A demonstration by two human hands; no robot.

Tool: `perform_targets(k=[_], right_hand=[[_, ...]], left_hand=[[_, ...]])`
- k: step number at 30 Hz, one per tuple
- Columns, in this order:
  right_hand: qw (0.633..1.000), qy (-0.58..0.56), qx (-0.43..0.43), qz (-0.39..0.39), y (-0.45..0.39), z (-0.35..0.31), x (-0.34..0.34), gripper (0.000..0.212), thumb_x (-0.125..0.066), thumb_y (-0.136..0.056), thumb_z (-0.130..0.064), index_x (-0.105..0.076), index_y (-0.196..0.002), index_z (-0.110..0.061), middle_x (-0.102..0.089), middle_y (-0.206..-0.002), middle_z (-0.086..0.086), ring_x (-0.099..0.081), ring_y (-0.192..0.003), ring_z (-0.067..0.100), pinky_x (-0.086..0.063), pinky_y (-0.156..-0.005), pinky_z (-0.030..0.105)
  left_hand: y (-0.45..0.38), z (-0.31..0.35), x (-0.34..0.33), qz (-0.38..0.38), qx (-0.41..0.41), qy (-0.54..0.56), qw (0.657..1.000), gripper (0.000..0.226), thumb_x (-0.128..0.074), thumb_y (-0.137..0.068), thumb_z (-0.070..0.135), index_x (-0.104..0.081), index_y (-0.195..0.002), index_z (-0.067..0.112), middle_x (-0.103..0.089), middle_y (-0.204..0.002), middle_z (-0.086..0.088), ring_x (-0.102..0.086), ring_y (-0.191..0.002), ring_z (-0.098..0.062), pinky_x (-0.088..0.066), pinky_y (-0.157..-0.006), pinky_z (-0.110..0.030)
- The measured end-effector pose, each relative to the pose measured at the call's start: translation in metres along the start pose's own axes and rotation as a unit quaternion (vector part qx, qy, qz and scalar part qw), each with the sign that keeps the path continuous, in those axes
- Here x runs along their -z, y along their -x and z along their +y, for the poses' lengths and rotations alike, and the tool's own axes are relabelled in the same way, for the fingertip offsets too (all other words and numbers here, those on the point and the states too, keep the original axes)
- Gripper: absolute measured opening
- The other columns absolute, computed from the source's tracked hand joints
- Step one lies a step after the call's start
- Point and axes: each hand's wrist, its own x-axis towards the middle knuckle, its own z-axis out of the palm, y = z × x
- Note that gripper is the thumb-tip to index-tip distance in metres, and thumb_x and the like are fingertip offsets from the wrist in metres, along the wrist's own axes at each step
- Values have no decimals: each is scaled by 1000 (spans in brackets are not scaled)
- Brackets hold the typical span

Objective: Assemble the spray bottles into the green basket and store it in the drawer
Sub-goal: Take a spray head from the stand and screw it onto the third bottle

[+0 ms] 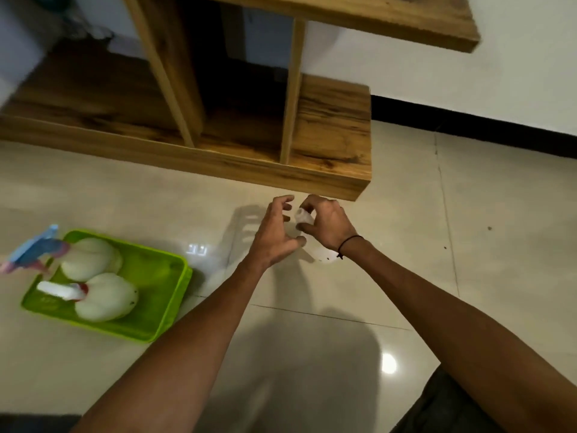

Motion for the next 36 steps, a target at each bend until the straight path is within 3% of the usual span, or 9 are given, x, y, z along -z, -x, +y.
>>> perform_targets(k=[3,8,12,17,20,23,29,31,36], right_hand=[[996,-86,10,20,-12,-33,-4,33,-87,-82,-30,-68,-106,-18,-72,-103,-3,-66,-74,12,-53,-69,28],[986,-158,42,21,-28,-97,-12,35,-90,-80,-32,-71,-106,-19,-70,-100,-10,-64,-70,5,-46,-61,15],[973,-222,50,31,-35,-152,-10,34,-90,-79,-34,-69,-103,-24,-66,-97,-16,-65,-77,9,-53,-61,21],[958,-271,87,28,-47,-230,15,33,-92,-75,-36,-64,-92,-33,-69,-94,-9,-70,-81,24,-64,-58,41],[950,-295,97,28,-58,-276,37,32,-91,-76,-37,-65,-94,-31,-71,-98,-2,-70,-94,31,-64,-69,50],[943,-305,123,42,-67,-314,59,36,-91,-77,-36,-67,-100,-23,-72,-97,-1,-72,-90,24,-65,-71,48],[936,-320,139,53,-78,-348,87,31,-87,-83,-30,-62,-100,-25,-67,-96,-8,-73,-80,6,-59,-53,22],[933,-327,141,50,-81,-347,92,29,-85,-86,-28,-61,-102,-23,-67,-96,-6,-73,-78,2,-59,-53,23],[944,-288,157,46,-95,-340,113,28,-80,-90,-35,-64,-106,-19,-71,-100,5,-75,-71,19,-63,-54,32]], left_hand=[[8,-12,24,-5,23,21,1000,95,-90,-67,35,-38,-147,35,-56,-139,7,-57,-124,-18,-59,-93,-44],[24,-9,71,69,42,6,997,80,-78,-63,64,-51,-128,28,-65,-123,8,-62,-113,-14,-56,-88,-31],[34,2,136,63,44,-47,996,81,-81,-68,63,-55,-134,25,-69,-124,6,-65,-112,-17,-59,-92,-42],[61,36,225,11,48,-130,990,100,-89,-48,77,-45,-132,43,-66,-113,23,-66,-101,0,-54,-83,-22],[68,64,275,24,47,-180,982,119,-90,-48,74,-35,-147,39,-65,-117,18,-65,-106,-11,-54,-85,-26],[69,87,316,42,33,-206,977,118,-94,-56,64,-33,-153,35,-61,-120,15,-63,-108,-15,-52,-81,-25],[64,120,372,26,16,-339,940,100,-91,-62,64,-41,-141,30,-62,-134,4,-61,-112,-19,-56,-85,-37],[59,124,377,25,11,-368,930,94,-89,-63,66,-43,-136,31,-61,-134,2,-60,-115,-21,-59,-89,-42],[39,121,365,22,-4,-356,934,92,-88,-63,67,-41,-133,32,-60,-133,3,-57,-117,-22,-50,-81,-37]])
